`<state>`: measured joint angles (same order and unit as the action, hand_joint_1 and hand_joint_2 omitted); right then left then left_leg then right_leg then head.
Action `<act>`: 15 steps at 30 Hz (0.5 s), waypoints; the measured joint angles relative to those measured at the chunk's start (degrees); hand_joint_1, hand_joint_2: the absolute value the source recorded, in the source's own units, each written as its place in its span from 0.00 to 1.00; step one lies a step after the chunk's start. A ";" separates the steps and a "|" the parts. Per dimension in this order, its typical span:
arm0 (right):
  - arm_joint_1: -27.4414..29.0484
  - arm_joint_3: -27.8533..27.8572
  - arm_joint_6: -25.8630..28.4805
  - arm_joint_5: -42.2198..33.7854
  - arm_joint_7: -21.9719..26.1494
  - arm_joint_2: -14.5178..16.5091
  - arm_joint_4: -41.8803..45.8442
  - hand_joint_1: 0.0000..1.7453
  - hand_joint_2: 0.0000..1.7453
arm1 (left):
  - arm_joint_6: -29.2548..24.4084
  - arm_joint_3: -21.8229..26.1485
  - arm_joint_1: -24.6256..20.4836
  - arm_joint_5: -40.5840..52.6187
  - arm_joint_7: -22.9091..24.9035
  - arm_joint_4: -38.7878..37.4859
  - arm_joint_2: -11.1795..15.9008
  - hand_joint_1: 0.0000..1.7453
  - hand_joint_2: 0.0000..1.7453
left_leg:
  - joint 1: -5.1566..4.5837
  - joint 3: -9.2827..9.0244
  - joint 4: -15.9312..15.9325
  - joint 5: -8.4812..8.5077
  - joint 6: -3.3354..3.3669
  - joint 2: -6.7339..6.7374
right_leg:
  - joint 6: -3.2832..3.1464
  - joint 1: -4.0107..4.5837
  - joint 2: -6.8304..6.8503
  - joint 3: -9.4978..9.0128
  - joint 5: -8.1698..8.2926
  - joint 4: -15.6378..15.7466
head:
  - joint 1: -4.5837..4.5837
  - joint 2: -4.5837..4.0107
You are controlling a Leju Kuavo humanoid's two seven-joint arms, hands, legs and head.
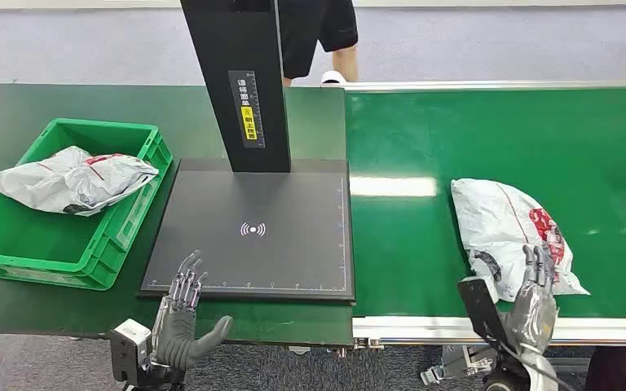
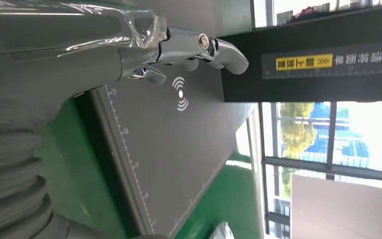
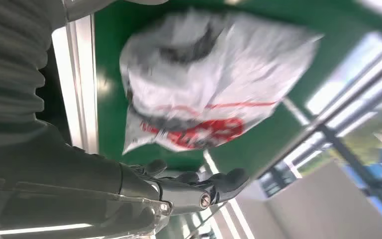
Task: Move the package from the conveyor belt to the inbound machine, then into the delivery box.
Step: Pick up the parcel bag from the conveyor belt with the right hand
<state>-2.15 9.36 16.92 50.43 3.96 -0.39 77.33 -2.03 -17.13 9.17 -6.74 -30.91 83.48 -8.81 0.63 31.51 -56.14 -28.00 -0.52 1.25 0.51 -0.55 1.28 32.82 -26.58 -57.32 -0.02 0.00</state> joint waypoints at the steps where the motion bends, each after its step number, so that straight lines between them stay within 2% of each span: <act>1: -1.22 0.57 -0.22 0.39 -0.35 -0.59 -1.50 0.00 1.00 | 0.06 -0.13 -0.18 -0.14 0.00 -0.17 0.05 0.00 1.00 | 0.00 0.00 0.00 0.00 0.00 0.00 | 0.01 0.00 0.00 0.00 0.01 0.00 | 0.00 0.00; 10: -19.69 6.71 -4.72 2.61 -5.08 -8.64 -29.40 0.00 1.00 | 0.24 -1.57 -3.05 -1.20 0.13 -2.35 0.50 0.00 1.00 | -0.02 0.00 -0.02 0.04 0.05 0.01 | 0.01 -0.02 -0.01 0.02 0.08 0.00 | -0.01 -0.02; 15: -26.23 7.87 -9.27 2.30 -8.06 -11.11 -42.99 0.00 1.00 | 0.03 -1.91 -3.66 -1.56 0.22 -2.81 0.69 0.00 1.00 | -0.02 0.04 -0.02 0.04 0.05 0.00 | 0.01 -0.02 -0.01 0.04 0.07 0.00 | -0.01 -0.01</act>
<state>-28.39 17.23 7.65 52.73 -4.10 -11.50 34.34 -2.00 -19.03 5.51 -8.30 -30.69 80.67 -8.12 0.61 31.55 -56.16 -27.96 -0.47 1.25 0.52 -0.56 1.26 32.86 -26.50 -57.33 -0.03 -0.01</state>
